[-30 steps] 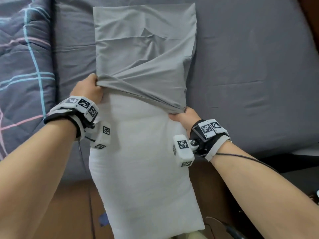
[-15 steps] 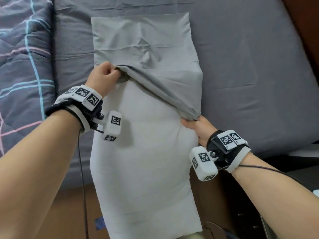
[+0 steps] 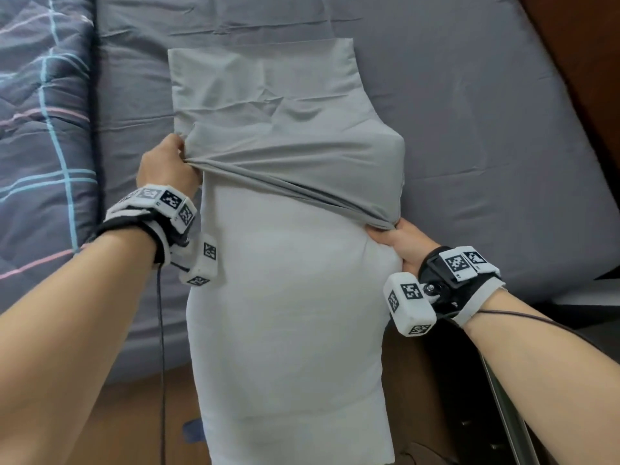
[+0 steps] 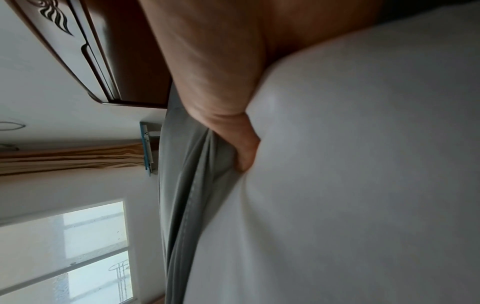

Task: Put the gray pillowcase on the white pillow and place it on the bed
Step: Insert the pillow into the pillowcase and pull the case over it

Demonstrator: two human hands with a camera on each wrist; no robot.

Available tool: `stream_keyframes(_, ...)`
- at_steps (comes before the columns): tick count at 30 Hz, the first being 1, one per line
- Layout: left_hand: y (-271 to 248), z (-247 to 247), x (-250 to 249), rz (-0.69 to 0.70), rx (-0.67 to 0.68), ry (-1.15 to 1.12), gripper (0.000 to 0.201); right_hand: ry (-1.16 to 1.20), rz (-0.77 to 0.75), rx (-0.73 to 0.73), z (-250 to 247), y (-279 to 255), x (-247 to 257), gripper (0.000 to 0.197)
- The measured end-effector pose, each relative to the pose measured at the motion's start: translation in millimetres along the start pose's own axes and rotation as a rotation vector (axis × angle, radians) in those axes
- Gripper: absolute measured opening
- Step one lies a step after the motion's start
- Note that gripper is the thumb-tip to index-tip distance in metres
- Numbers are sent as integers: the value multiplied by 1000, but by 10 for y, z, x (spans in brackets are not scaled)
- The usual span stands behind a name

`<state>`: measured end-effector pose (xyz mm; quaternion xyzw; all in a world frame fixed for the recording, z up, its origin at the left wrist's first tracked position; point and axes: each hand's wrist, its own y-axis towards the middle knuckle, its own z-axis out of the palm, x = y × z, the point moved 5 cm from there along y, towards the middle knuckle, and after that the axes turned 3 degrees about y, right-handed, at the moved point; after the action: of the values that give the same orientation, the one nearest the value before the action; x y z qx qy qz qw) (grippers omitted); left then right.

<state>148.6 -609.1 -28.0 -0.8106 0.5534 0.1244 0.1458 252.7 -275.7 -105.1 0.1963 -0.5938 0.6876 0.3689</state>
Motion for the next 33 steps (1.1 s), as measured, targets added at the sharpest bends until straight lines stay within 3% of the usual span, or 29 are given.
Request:
stream_keyframes(3, 82, 110, 37, -26, 124, -187, 24, -37, 35, 32, -16, 2, -66, 28)
stream_keyframes(6, 205, 234, 38, -145, 250, -406, 44, -48, 87, 105, -39, -34, -127, 20)
stream_keyframes(9, 238, 299, -52, -185, 327, -490, 50, -22, 123, 210, 9, -68, -139, 23)
stream_keyframes(13, 265, 364, -59, -176, 367, -419, 65, -53, 115, 280, 31, -42, -128, 70)
stream_keyframes(15, 289, 352, 1, -188, 334, -398, 53, -23, 109, 252, -10, -19, -120, 70)
stream_keyframes(17, 296, 296, 68, -212, 262, -469, 23, 0, 98, 191, -58, -7, -82, 32)
stream_keyframes(18, 314, 307, 163, -236, 238, -511, 22, -1, 83, 145, -92, -8, -50, 18)
stream_keyframes(23, 319, 353, 741, -369, 245, -613, 21, -44, 97, 45, -252, 15, -19, 16)
stream_keyframes(26, 281, 451, 768, -335, 263, -564, 32, -59, 100, 22, -229, 11, -30, 15)
stream_keyframes(29, 129, 561, 732, -262, 391, -406, 30, -28, 74, -34, -181, 25, -18, 15)
stream_keyframes(33, -136, 666, 890, -260, 665, -204, 21, -68, 29, -162, -128, 185, -26, 39)
